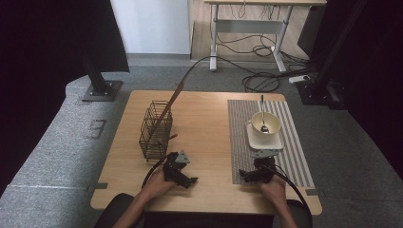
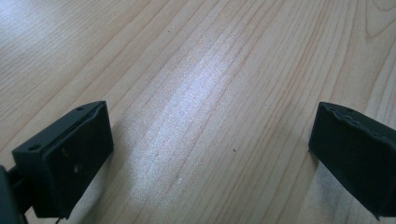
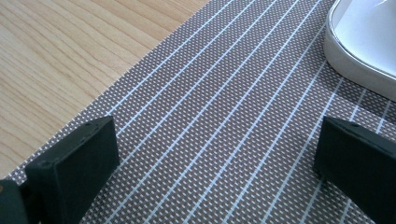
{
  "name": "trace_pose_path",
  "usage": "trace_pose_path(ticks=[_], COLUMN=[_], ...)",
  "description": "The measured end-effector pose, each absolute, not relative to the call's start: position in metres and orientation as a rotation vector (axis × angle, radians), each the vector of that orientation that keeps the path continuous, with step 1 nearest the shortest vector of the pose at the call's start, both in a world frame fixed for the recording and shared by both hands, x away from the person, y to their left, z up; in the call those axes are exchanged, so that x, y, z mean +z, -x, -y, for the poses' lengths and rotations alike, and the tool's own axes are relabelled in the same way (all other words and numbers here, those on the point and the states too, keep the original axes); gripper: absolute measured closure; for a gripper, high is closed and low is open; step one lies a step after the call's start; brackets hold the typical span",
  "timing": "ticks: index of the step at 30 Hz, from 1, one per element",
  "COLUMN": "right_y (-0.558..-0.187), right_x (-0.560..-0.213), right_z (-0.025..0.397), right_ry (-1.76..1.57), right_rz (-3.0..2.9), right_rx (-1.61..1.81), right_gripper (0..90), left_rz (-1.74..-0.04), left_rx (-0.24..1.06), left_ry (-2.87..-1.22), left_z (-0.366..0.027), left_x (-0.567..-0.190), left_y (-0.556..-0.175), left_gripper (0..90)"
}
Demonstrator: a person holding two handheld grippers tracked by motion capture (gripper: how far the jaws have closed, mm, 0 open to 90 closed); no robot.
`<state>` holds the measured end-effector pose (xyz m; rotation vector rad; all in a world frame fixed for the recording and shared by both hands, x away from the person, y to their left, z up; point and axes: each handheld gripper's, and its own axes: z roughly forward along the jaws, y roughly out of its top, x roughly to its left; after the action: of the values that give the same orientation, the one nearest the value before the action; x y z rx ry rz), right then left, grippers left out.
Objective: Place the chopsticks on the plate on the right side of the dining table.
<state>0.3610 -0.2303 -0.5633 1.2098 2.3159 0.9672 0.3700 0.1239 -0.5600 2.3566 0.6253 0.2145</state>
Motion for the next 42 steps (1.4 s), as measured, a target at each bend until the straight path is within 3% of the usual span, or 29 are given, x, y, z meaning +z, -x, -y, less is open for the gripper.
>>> trace_pose_path(ticks=[25,42], right_y=[-0.362,-0.357], right_x=[-0.560,-0.539], right_z=[0.231,0.221], right_ry=[-1.197,-1.153], right_rz=[-2.362,-2.426], right_rx=[0.957,1.062], right_gripper=[0.0,0.0], left_rz=[-0.627,-0.629], left_rx=[0.214,0.215], left_ry=[-2.354,-2.353], left_z=[-0.124,-0.124], left_x=[-0.560,-0.560], left_y=[-0.370,-0.370], left_gripper=[0.0,0.0])
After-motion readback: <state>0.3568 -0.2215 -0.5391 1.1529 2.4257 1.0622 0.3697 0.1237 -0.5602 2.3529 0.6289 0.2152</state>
